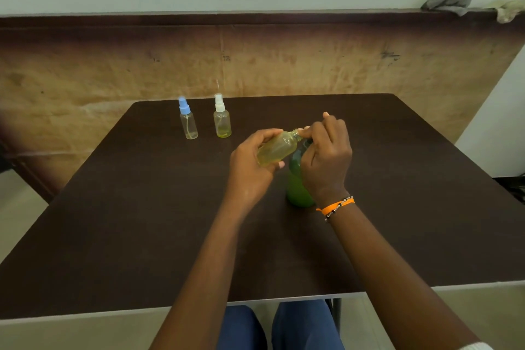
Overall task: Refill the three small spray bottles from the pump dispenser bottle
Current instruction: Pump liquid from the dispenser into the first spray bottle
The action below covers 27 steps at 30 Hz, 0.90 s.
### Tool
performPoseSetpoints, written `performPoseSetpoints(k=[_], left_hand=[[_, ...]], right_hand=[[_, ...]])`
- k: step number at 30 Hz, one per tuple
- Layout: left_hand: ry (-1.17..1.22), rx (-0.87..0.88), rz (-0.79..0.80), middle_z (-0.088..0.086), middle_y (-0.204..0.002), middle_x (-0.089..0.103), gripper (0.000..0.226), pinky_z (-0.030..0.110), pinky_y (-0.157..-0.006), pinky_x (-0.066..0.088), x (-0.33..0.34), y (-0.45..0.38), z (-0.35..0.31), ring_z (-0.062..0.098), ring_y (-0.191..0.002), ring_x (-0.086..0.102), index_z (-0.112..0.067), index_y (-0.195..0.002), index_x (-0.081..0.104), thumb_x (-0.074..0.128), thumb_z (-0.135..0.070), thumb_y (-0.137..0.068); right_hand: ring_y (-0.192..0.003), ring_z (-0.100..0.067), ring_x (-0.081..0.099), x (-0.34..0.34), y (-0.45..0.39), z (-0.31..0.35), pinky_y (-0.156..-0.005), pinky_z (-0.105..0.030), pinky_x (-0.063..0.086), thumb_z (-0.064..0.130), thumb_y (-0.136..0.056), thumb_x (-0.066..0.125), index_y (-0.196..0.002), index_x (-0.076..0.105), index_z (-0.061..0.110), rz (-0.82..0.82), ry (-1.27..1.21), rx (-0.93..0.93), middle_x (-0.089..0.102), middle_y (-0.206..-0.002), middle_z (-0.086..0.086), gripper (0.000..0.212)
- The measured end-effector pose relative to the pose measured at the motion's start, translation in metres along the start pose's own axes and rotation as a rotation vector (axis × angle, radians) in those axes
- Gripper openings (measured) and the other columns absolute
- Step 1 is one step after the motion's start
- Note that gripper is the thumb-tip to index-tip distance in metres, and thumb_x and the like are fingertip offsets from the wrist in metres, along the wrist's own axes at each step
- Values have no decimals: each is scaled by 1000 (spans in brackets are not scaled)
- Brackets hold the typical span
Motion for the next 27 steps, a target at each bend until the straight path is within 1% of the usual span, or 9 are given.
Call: performPoseSetpoints(k=[3,7,8,10,12,14,16,22,27], left_hand=[[-8,11,13,-10,-108,65,55,7,-83,44,-1,1,-2,-4,-97,57,-18,-115,63,73,7,-67],[15,13,-1,-7,-111,66,55,9,-84,45,-2,2,-6,-3,-99,58,-16,-117,63,73,7,-68],[16,11,2,-7,-111,66,55,8,-84,45,-2,3,-6,-3,-99,57,-16,-117,63,73,6,-68],[7,19,12,-7,-112,65,55,9,-85,45,-1,3,-7,-3,-99,57,-17,-118,62,74,5,-68],[1,15,12,-8,-111,66,55,9,-85,45,0,2,-7,-4,-98,57,-17,-117,63,74,6,-68],[2,-4,8,-7,-109,66,55,7,-83,45,0,2,-5,-6,-95,57,-16,-117,63,73,7,-67],[4,-13,18,-8,-108,66,55,9,-83,46,1,3,-4,-8,-93,56,-17,-117,63,73,6,-68],[24,-22,16,-8,-109,66,54,21,-90,49,-1,2,-6,-1,-98,58,-18,-117,62,73,5,-69],[14,-10,13,-7,-109,66,54,17,-88,48,1,1,-5,4,-101,60,-18,-116,62,73,6,-68]], right_hand=[[-66,-20,37,-2,-5,3,-93,-27,44,-10,-78,37,-64,59,-1,6,-17,-26,49,-64,-15,27],[-70,-17,41,-2,-13,3,-86,-38,49,-5,-80,34,-66,62,-1,37,-87,27,51,-65,-14,31],[-70,-18,42,-3,-11,2,-91,-38,48,-4,-81,33,-68,63,-1,35,-95,50,52,-65,-14,33],[-69,-18,42,-4,-5,0,-102,-31,42,-5,-81,32,-71,65,-2,17,-85,67,54,-67,-14,35],[-68,-19,40,-4,-1,-1,-105,-25,37,-8,-81,33,-71,65,-3,2,-54,44,54,-67,-15,33],[-68,-19,38,-2,1,-1,-105,-21,36,-11,-81,38,-69,63,-3,1,-26,4,52,-66,-16,29],[-67,-19,36,-1,1,-2,-104,-22,36,-14,-79,41,-68,61,-2,0,-14,-11,51,-66,-16,26],[-65,-17,37,0,-14,2,-105,-28,38,-9,-77,34,-63,58,0,9,-77,18,47,-64,-13,29],[-64,-18,36,0,-7,0,-103,-31,40,-10,-80,38,-64,58,-1,6,-35,-17,49,-64,-14,27]])
Point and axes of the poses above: each hand's wrist, its own y-axis away from the middle knuckle, its own x-axis out of the palm, z = x × y, the point moved 9 cm from there along -y, towards the middle knuckle
